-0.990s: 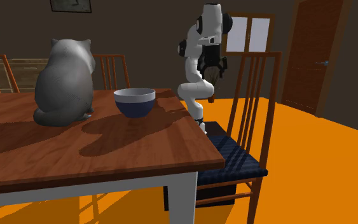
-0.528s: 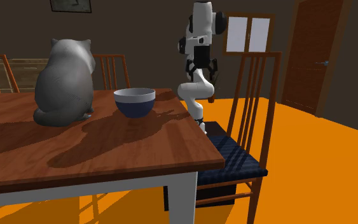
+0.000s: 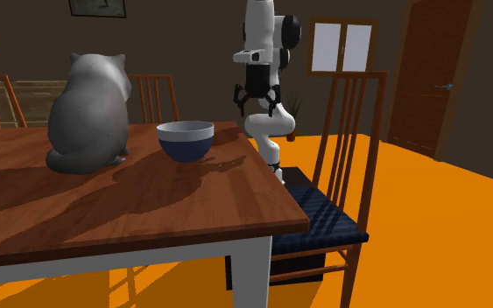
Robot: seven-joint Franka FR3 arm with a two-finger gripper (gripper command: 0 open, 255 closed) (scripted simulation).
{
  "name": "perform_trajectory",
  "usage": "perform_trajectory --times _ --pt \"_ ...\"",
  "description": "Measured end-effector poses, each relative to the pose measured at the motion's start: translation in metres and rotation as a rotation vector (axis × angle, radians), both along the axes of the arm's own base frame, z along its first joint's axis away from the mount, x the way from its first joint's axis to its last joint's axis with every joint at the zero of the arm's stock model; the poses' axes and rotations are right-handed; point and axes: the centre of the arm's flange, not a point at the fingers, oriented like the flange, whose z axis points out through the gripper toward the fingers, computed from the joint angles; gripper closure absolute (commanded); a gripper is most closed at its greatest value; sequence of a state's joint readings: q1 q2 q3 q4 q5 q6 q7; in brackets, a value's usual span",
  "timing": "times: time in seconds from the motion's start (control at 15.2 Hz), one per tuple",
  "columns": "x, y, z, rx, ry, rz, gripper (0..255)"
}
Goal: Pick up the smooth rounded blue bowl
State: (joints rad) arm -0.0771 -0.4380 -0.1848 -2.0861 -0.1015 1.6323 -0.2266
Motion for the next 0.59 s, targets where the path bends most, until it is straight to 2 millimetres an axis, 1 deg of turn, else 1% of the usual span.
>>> perform_trajectory --times 0.2,0.4,0.46,0.53,0.59 --pt "0.023 -0.032 0.006 -0.018 0.002 0.003 0" --pt "0.044 -0.061 -0.002 -0.035 0.003 0.006 0" --pt "0.054 -0.072 0.001 -0.041 0.004 0.006 0" --pt "0.06 -0.081 -0.001 -0.047 0.005 0.007 0" --pt "0.067 -0.09 0.001 -0.052 0.005 0.008 0"
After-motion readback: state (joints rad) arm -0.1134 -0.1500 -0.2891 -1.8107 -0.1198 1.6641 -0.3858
